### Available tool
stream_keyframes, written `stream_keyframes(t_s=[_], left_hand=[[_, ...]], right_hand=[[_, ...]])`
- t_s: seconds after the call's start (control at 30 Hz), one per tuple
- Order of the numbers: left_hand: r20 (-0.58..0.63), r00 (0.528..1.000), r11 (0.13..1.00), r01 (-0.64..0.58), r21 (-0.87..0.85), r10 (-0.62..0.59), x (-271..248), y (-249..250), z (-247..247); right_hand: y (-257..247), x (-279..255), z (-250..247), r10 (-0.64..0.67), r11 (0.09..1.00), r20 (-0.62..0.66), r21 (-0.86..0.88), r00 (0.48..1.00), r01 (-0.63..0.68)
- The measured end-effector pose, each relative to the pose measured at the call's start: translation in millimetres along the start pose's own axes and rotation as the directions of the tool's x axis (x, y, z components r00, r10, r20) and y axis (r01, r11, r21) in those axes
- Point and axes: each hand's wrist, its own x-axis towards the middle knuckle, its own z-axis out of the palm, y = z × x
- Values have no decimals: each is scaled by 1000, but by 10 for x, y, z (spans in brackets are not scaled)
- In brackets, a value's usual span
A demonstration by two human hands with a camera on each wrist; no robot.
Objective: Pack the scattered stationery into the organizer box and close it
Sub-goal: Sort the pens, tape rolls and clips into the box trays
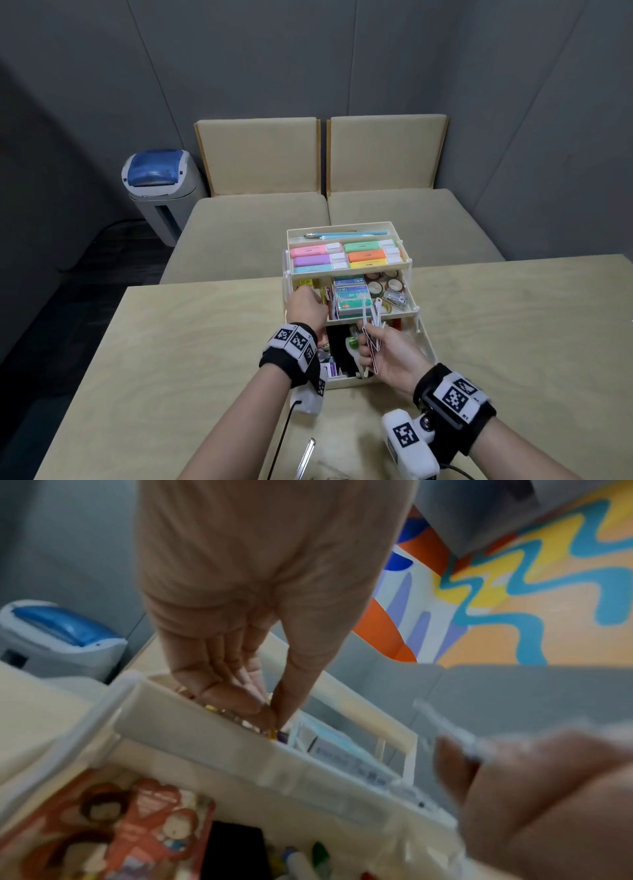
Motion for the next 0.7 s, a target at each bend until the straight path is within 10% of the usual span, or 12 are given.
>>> stream_keyframes(t_s=[0.27,0.5,0.7], left_hand=[[37,991,989,-126,-78,129,-102,-216,-222],[-31,990,977,-140,-163,137,-308,-793,-395],[-3,969,945,-241,-219,247,-242,-627,-335]], right_hand=[[-256,162,240,-125,893,-58,-441,990,87],[-215,461,809,-227,112,-43,-994,973,-18],[-149,611,985,-367,-19,-152,-985,918,-171]])
